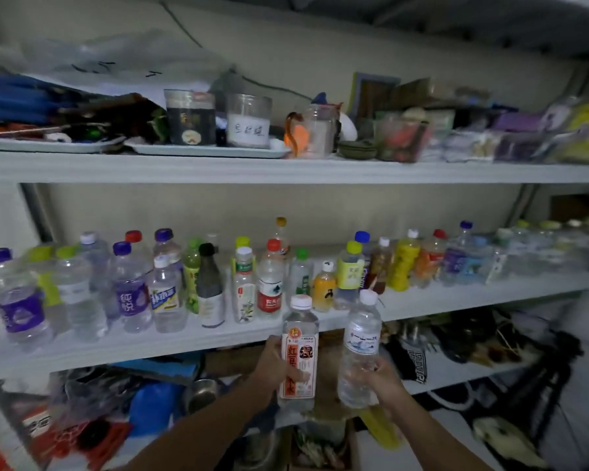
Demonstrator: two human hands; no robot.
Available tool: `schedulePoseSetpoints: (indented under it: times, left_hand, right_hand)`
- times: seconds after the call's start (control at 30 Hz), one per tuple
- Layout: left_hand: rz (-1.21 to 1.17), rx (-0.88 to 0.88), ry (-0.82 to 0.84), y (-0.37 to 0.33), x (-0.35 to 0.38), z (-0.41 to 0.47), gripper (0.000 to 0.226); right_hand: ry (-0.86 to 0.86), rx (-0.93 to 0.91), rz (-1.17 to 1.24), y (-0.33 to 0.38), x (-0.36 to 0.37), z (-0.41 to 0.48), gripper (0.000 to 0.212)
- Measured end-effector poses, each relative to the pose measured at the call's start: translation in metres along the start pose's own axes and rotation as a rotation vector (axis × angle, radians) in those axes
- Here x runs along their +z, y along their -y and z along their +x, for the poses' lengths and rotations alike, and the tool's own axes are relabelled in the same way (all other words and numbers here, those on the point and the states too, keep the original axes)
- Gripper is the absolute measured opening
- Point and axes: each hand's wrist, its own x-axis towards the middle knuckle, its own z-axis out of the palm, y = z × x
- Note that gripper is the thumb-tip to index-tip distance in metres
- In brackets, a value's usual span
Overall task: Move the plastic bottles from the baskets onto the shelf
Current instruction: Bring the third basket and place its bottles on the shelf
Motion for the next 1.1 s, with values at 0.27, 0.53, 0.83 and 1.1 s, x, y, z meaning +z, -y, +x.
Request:
schedulePoseSetpoints:
  times: [0.27, 0.53, 0.83, 1.1]
  left_hand:
    - [0.006, 0.06, 0.078, -0.028, 0.136, 0.05, 0.064]
    - [0.176, 0.217, 0.04, -0.05, 0.199, 0.123, 0.068]
    - [0.23, 0.267, -0.056, -0.064, 0.256, 0.186, 0.063]
    - [0.222, 0.296, -0.22, -0.071, 0.299, 0.237, 0.065]
  right_hand:
    - [-0.106, -0.025, 0.011, 0.018, -0.115, 0.055, 0.054]
    - [-0.161, -0.047, 0.042, 0.037, -0.163, 0.099, 0.04]
    - [-0.175, -0.035, 0.079, 0.049, -0.21, 0.164, 0.032]
    - [0.018, -0.088, -0.003, 0.079, -0.236, 0.243, 0.045]
